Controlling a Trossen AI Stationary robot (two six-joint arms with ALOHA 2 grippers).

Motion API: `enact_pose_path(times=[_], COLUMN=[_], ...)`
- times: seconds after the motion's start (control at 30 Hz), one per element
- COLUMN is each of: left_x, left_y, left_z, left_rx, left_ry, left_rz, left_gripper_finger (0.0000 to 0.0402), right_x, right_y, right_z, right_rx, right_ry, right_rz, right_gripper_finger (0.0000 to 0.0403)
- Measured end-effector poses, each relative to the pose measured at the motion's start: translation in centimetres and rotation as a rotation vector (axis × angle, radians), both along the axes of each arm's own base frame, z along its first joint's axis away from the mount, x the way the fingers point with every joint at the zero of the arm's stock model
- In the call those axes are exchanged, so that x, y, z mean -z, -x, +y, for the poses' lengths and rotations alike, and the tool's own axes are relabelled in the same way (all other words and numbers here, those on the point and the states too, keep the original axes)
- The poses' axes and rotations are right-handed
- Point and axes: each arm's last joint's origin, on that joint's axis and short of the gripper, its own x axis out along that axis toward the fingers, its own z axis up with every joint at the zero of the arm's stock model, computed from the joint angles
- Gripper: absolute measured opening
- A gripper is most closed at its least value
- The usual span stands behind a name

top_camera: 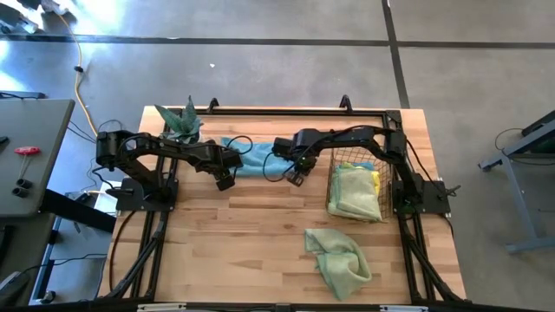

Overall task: Fold microfiber towels
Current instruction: Fold the blue microfiber cloth

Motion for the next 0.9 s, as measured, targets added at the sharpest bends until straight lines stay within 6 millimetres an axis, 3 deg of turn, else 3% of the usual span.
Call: enact_pose_path(times=[0.13, 0.27, 0.4, 0.6, 0.9], left_x=[0.0, 0.0, 0.0, 0.0, 0.0], left_y=[0.0, 0.0, 0.0, 0.0, 0.0], left_z=[0.0, 0.0, 0.0, 0.0, 0.0], left_rx=[0.0, 0.0, 0.0, 0.0, 0.0], left_ry=[0.001, 0.001, 0.0, 0.0, 0.001], left_rz=[0.001, 0.001, 0.001, 0.001, 0.001], left_gripper_finger=[0.0133, 0.0133, 0.0133, 0.0133, 0.0133], right_x=[0.0, 0.0, 0.0, 0.0, -0.2], right_y=[0.3, 0.3, 0.4, 0.8, 1.9], right_z=[0.0, -0.2, -0.5, -0.5, 0.0], right_rx=[-0.026, -0.029, -0.022, -0.043, -0.101], right_ry=[-0.007, -0.007, -0.009, -0.022, -0.075], right_rz=[0.026, 0.024, 0.029, 0.068, 0.179], right_gripper_finger=[0.0072, 0.0084, 0.0065, 0.0006, 0.0016])
